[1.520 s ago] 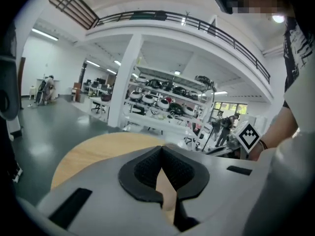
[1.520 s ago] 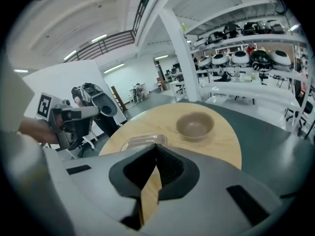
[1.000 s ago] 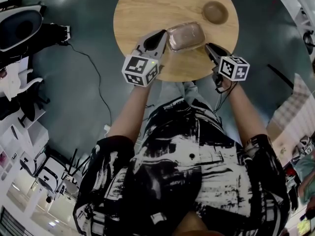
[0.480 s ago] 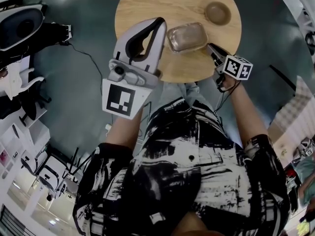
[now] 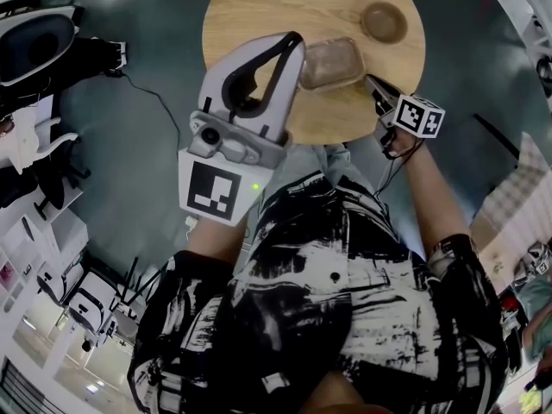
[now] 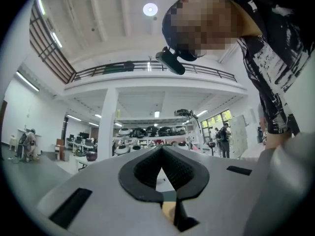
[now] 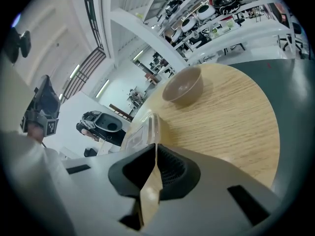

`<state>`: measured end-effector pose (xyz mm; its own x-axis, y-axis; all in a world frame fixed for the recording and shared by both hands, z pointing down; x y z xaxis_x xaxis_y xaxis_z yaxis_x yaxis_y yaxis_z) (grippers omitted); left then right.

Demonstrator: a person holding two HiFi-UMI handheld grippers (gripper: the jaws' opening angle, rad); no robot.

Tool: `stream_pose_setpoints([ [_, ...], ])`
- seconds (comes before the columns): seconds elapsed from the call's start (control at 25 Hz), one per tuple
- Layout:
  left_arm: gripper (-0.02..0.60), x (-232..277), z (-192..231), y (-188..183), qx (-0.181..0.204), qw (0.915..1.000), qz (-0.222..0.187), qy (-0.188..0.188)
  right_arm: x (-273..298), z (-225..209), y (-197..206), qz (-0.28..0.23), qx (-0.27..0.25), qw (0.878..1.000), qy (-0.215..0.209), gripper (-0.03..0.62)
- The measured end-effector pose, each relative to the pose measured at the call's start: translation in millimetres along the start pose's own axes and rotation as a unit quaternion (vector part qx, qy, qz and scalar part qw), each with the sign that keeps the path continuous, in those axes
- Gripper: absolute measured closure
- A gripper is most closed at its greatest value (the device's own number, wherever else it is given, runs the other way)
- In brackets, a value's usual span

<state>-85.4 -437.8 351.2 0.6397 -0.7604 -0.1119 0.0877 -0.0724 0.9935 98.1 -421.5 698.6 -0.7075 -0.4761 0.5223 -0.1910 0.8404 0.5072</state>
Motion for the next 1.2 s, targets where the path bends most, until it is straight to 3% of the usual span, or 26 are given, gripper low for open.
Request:
stream_pose_setpoints([
  [0.52,0.582,-5.6,7.2,-3.0,-0.002,0.9999,-0.009,-0.006,-9.9,16.9,-10.1,-0.015,-0.045,0.999,-0.002,0.592],
  [0.84,0.581,-6.5,-14.3,-16.3,0.007,0.9997,-0.023,-0.007,-52.8,44.5,-30.3,-0.046,-0.078,0.996,-0.013,0.592],
  [1.04,0.582,-11.8,-10.1,-39.3,0.016,0.9992,-0.034,-0.009,-76.6,91.9,-66.5,-0.076,-0.111,0.991,-0.025,0.594],
  [1.2,0.581,-16.4,-10.7,-55.8,0.023,0.9988,-0.042,-0.013,-103.8,138.6,-97.9,-0.099,-0.168,0.980,-0.031,0.592],
])
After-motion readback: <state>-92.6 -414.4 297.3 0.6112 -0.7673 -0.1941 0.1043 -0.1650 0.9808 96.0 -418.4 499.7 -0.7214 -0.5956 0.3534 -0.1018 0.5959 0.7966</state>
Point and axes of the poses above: the fingertips, and each gripper's own axes: x forward along the fingers, z to its left, y out of its underside, the point moved 3 cm from there along -x, backward along the fingers, and after that the axes turned 5 degrees about -x, right-handed, at the moved point
